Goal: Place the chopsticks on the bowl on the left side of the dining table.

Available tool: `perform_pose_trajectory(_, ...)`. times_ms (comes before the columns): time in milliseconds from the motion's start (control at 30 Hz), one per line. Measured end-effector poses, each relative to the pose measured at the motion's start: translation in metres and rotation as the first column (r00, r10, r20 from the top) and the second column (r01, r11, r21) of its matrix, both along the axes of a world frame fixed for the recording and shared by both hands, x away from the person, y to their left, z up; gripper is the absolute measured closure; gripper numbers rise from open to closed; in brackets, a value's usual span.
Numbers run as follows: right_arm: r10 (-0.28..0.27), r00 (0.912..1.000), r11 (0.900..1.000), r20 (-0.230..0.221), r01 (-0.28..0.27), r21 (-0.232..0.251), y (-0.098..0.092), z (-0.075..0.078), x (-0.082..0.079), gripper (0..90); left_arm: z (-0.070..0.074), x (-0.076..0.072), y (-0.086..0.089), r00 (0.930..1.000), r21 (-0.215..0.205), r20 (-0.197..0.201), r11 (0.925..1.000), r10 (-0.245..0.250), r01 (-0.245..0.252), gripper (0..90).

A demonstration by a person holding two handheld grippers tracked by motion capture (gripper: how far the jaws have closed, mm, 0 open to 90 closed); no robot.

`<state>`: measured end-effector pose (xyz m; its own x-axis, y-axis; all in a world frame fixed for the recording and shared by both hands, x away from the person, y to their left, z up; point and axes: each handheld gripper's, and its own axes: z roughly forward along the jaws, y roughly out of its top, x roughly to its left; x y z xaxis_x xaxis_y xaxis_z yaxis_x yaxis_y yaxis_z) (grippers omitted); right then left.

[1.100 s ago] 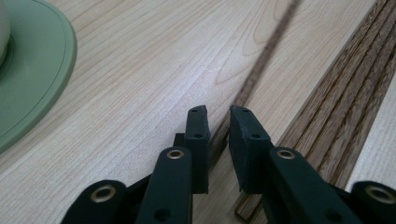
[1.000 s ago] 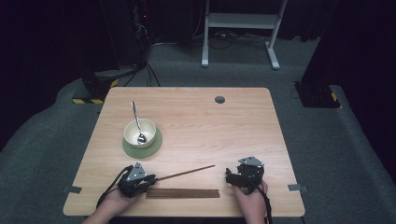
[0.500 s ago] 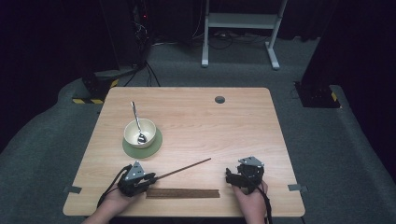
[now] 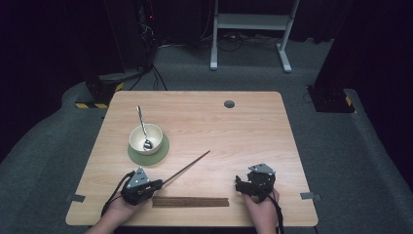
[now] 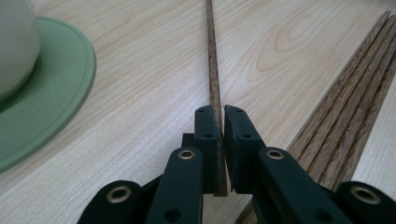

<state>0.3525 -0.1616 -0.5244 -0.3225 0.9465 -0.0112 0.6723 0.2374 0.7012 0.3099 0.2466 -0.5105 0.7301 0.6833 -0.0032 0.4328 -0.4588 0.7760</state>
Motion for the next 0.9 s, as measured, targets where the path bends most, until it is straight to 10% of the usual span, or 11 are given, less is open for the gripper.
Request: perform_pose_trajectory(900,0.004,1.0000,1.000,0.001,-0.004,-0.002,0.000,0.000,0.000,9.5,0.029,-0.008,0.012,0.9937,-0.132,0.101,0.9906,0.047,-0.034,84.0)
